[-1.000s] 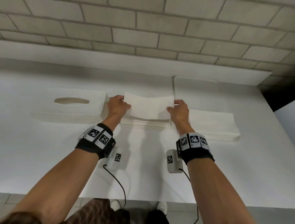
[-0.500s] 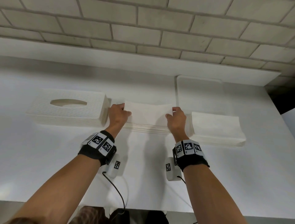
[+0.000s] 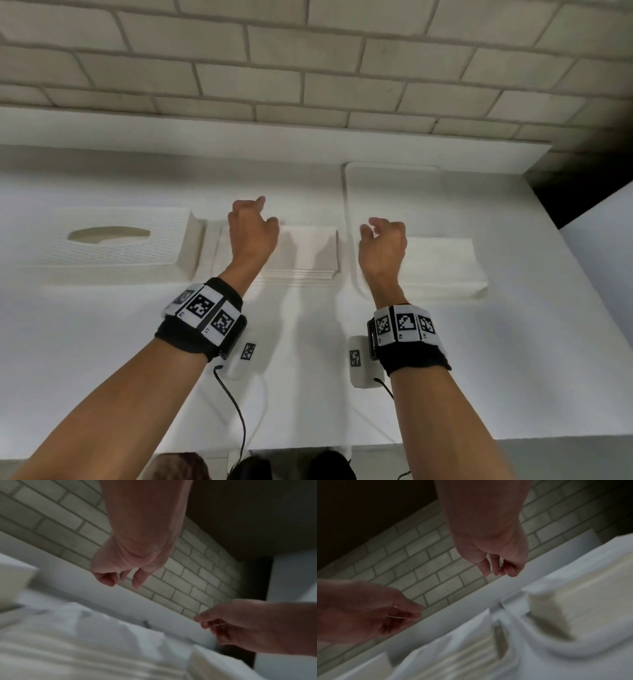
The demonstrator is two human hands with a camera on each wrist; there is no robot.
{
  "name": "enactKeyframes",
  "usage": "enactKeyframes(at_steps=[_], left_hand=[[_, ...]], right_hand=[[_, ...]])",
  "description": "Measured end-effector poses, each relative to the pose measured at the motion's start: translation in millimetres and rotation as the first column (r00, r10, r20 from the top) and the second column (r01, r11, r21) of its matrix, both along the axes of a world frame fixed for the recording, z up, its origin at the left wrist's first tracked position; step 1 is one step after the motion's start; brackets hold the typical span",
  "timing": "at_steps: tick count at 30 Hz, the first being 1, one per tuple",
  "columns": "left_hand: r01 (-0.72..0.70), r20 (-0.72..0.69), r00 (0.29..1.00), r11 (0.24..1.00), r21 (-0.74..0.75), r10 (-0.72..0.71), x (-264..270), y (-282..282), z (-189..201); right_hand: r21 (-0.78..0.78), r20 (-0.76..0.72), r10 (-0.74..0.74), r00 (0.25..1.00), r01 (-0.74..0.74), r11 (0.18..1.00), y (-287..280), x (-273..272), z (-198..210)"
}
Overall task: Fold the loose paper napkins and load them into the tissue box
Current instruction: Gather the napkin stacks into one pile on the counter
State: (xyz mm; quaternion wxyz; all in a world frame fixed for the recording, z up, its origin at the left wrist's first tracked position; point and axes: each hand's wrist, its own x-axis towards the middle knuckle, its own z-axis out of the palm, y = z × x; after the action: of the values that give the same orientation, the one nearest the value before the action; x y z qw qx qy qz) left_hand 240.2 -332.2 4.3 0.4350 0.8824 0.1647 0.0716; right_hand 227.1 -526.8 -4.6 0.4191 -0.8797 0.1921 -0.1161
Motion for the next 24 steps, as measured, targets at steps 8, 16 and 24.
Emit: enactKeyframes(at_steps=[8, 16, 24], left_hand=[[0.120, -0.244, 0.939, 0.896, -0.427, -0.242, -9, -144, 2], [0.024, -0.405, 0.903, 0.960, -0.281, -0.141, -4, -175, -22], [-0.064, -0.428, 0.900, 0.948, -0.313, -0.080, -6, -182, -14]], right_hand=[[-0.120, -0.087, -0.290, 0.953, 0.279, 0.953, -156, -19, 15], [-0.107, -0.376, -0.107, 0.920, 0.071, 0.992, -181, -15, 3], [-0.136, -0.396, -0.102, 0.912, 0.051, 0.989, -179, -12, -5]])
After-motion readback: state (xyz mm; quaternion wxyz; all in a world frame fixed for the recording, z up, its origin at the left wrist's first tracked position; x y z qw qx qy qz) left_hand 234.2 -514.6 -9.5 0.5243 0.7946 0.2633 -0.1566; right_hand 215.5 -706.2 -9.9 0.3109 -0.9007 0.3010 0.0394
